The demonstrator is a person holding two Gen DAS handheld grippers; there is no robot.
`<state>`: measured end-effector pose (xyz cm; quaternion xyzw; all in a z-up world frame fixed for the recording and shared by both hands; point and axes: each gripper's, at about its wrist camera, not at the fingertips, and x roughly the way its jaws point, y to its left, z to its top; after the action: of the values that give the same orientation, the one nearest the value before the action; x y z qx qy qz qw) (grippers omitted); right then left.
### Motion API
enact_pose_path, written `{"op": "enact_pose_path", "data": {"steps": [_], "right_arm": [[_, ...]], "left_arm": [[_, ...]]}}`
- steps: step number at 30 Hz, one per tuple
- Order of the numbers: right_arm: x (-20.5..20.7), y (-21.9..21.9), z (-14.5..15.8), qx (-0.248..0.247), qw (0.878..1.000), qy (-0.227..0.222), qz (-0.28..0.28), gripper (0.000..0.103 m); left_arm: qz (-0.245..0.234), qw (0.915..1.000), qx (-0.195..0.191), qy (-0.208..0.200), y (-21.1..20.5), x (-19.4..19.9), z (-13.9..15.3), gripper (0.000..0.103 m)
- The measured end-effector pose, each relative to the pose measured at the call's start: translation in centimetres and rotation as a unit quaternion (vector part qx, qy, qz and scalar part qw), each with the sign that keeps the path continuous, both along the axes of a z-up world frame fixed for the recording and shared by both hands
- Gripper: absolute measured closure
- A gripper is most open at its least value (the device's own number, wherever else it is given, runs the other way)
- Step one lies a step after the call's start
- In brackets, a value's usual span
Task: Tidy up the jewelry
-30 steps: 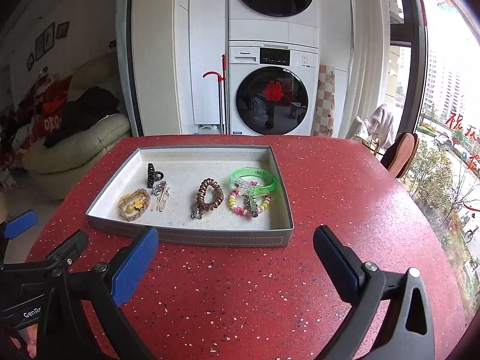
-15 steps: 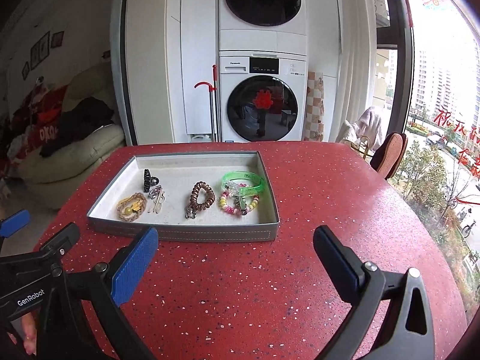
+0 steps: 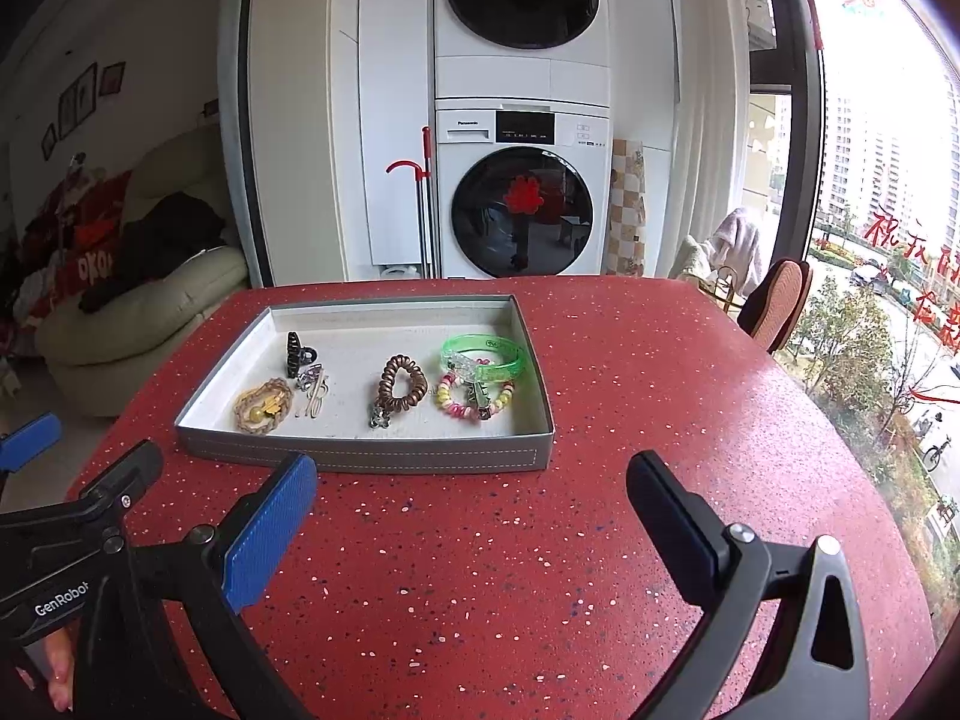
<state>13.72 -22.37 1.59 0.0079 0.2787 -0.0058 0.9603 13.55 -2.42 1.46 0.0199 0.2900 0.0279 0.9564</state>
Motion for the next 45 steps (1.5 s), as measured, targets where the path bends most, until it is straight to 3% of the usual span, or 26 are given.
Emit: {"op": "enact_pose_path", "data": {"steps": [45], "right_arm": [[0.08,0.46,0.62,0.002,1.0,-0.002,0.001,0.0]], "left_arm": [[0.003,1.0,0.0,0.003,-0.02,-0.04,0.07,0.0]]}}
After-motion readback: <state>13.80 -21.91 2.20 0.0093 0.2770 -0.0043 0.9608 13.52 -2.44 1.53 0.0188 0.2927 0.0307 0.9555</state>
